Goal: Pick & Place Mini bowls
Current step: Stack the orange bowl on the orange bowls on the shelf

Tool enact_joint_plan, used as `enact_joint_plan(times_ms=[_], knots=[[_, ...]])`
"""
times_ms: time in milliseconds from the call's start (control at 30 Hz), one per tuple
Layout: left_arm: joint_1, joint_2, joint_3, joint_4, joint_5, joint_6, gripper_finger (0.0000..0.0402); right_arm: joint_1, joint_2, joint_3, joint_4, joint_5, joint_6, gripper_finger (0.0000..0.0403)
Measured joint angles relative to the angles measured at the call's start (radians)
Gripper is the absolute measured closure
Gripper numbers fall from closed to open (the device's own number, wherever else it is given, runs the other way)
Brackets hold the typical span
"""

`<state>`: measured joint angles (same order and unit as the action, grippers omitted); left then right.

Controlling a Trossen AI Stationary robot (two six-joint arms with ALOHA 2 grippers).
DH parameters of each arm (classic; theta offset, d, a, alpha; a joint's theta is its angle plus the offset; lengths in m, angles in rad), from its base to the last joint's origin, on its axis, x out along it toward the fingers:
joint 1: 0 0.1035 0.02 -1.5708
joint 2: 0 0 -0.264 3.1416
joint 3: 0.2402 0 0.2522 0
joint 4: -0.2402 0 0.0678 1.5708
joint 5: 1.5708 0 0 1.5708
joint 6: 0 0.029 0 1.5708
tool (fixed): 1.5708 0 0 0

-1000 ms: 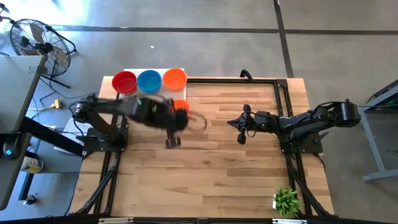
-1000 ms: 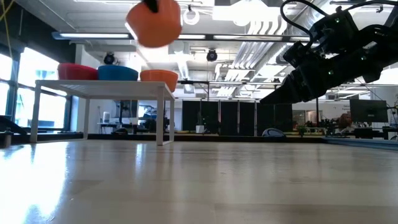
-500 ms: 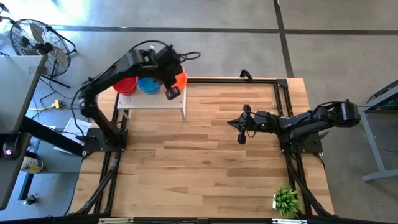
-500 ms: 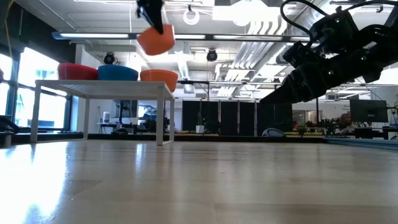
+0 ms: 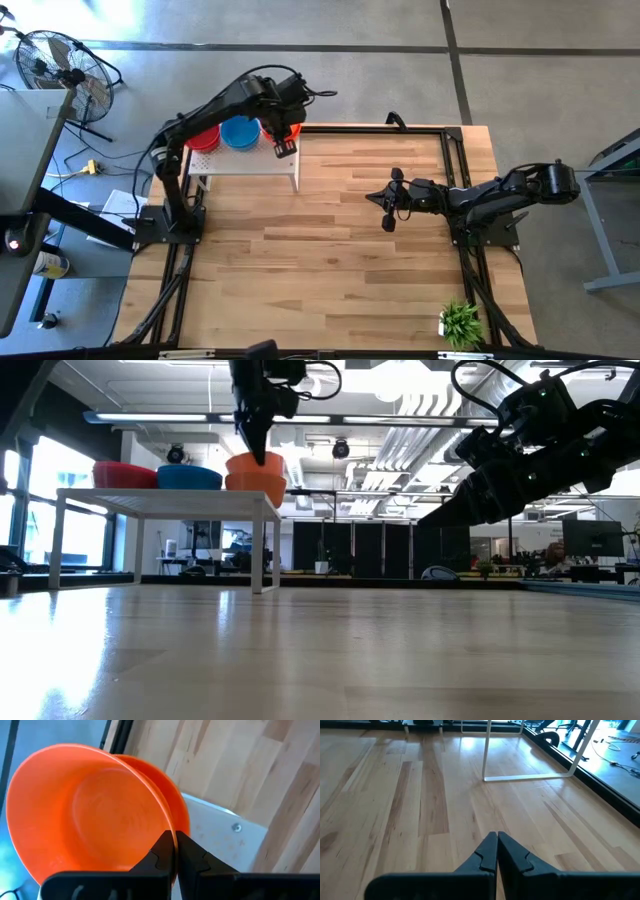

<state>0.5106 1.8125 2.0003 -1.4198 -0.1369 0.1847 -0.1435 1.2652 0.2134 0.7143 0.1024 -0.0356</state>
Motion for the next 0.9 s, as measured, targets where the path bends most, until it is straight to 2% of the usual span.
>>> enact_joint_plan(times_ms=[200, 567, 900], knots=[[0.000, 0.006, 0.002, -0.004, 0.024, 0.006, 0.0397, 0.000, 0.000, 0.000, 0.000, 0.000, -0.016, 0.0403], [0.000, 0.006, 0.002, -0.004, 0.022, -0.007, 0.0358, 0.000, 0.000, 0.000, 0.000, 0.000, -0.017, 0.0403], [0.000, 0.006, 0.002, -0.024, -0.007, -0.030, 0.0355, 0.000, 0.000, 0.000, -0.001, 0.000, -0.017, 0.0403]])
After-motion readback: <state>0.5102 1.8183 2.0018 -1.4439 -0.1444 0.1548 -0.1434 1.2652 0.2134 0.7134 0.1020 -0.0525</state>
